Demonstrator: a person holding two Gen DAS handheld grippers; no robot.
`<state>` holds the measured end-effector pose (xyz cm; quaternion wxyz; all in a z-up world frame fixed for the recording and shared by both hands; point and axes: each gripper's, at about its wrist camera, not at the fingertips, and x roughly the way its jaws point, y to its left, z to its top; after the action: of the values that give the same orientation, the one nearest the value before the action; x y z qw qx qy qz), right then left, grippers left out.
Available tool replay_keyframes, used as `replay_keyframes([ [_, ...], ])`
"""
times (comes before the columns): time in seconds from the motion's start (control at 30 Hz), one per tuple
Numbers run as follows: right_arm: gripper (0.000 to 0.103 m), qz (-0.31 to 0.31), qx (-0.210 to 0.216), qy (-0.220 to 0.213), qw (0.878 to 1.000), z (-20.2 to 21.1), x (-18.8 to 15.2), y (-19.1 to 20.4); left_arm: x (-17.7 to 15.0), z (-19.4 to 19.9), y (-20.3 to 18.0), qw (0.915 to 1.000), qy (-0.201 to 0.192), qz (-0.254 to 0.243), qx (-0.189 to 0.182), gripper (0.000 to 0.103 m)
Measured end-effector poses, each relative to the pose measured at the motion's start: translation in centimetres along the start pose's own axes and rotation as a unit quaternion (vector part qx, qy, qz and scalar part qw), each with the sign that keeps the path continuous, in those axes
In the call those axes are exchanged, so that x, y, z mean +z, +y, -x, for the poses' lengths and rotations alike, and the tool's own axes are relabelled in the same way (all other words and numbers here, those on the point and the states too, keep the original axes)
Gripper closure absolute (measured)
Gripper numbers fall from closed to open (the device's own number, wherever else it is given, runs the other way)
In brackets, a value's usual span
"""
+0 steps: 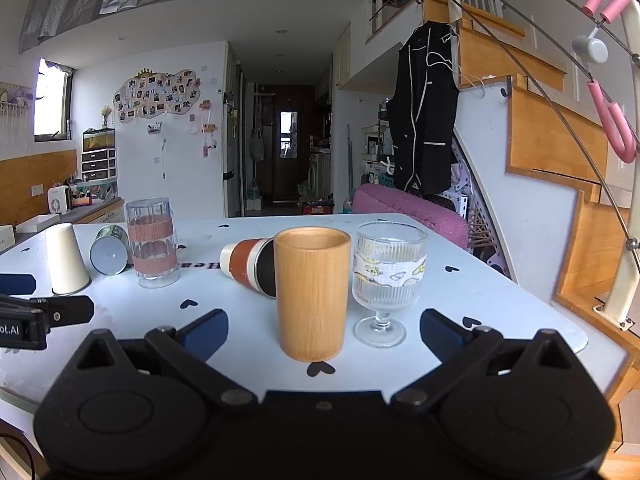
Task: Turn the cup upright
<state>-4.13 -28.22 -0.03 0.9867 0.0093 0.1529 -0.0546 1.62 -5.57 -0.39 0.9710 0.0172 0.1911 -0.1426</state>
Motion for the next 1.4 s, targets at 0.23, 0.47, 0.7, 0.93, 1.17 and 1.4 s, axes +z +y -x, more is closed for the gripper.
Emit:
replay_keyframes([
  [0.23,0.0,0.0,0.0,0.001,1.0,0.0,0.0,0.0,-0.01,0.02,-0.01,1.0,0.0,0.0,0.0,0.0],
  [0.47,0.0,0.0,0.0,0.001,1.0,0.0,-0.01,0.02,-0.05,0.01,0.03,1.0,0.0,0.0,0.0,0.0],
  [0.7,0.0,0.001,0.001,0.001,1.0,0.03,-0.07,0.07,-0.03,0.0,0.0,1.0,0.0,0.0,0.0,0.0],
  [0.93,0.0,0.001,0.001,0.002,1.0,0.01,-0.13,0.16,-0.03,0.0,-0.01,1.0,0.0,0.0,0.001,0.0],
  [1.17,0.0,0.001,0.001,0.002,1.0,0.03,-0.13,0.17,-0.09,0.0,0.02,1.0,0.0,0.0,0.001,0.0],
  [1.4,0.0,0.002,0.001,0.004,1.0,-0.03,-0.31,0.34,-0.07,0.0,0.0,1.0,0.0,-0.001,0.001,0.0],
])
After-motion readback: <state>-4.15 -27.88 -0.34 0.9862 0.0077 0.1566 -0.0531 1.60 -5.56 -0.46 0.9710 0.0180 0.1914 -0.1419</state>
